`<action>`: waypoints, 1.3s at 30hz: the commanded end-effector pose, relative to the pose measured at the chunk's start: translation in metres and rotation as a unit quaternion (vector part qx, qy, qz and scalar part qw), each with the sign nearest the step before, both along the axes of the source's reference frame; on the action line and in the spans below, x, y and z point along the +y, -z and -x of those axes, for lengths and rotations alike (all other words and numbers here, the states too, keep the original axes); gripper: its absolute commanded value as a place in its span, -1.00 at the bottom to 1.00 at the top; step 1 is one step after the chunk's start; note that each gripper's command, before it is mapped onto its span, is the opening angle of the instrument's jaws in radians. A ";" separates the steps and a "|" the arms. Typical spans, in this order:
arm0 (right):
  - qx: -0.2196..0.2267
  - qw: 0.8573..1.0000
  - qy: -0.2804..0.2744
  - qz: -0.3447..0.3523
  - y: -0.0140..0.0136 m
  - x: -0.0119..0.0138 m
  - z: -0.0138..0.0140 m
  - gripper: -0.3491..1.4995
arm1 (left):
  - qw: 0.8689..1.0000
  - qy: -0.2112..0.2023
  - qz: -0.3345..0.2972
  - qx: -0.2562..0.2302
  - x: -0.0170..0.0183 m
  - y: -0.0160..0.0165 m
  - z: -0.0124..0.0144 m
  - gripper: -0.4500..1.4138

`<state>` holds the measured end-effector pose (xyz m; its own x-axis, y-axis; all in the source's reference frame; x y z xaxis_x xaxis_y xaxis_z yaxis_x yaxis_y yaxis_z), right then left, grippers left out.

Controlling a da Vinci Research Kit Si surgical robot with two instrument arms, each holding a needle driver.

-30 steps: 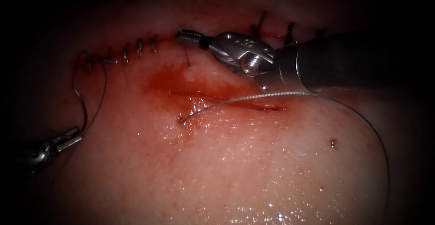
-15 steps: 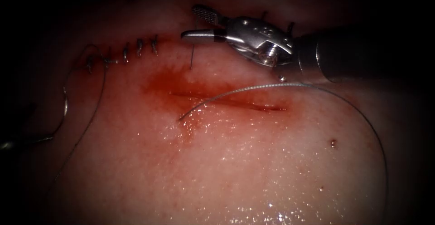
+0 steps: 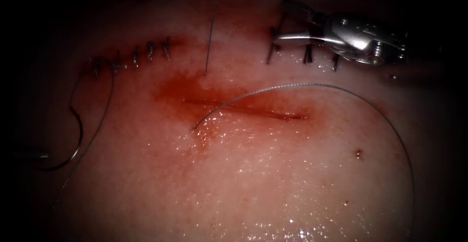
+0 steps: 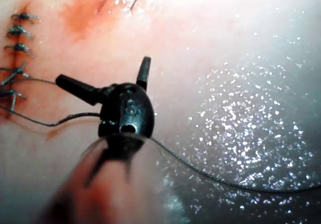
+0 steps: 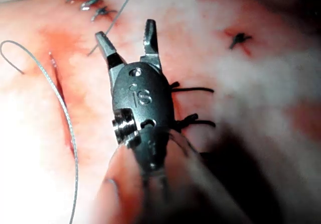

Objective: Wound Closure

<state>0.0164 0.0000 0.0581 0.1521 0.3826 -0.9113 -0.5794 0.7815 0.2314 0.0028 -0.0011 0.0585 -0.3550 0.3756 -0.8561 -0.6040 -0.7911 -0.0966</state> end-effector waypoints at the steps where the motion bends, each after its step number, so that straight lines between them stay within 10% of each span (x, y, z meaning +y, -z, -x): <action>1: -0.049 0.998 0.005 0.032 0.0004 0.0003 0.0018 0.71 | 1.000 -0.008 0.009 0.002 -0.0010 -0.0006 0.0025 0.82; 14: -0.224 0.971 0.079 -0.023 0.0028 -0.0028 0.0050 0.71 | 0.991 -0.081 0.044 0.097 0.0000 0.0003 0.0222 0.75; 24: -0.277 0.948 0.137 -0.075 0.0011 -0.0057 0.0030 0.65 | 0.991 -0.086 0.029 0.094 0.0025 0.0034 0.0294 0.68; 39: -0.385 0.910 0.138 -0.074 0.0008 -0.0058 0.0049 0.49 | 0.963 -0.120 0.044 0.239 0.0065 0.0018 0.0382 0.57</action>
<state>0.0109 -0.0054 0.0568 0.8358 0.3405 -0.4306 -0.3988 0.9157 -0.0499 -0.0353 0.0059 0.0562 -0.7913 0.1603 -0.5901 -0.3542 -0.9068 0.2286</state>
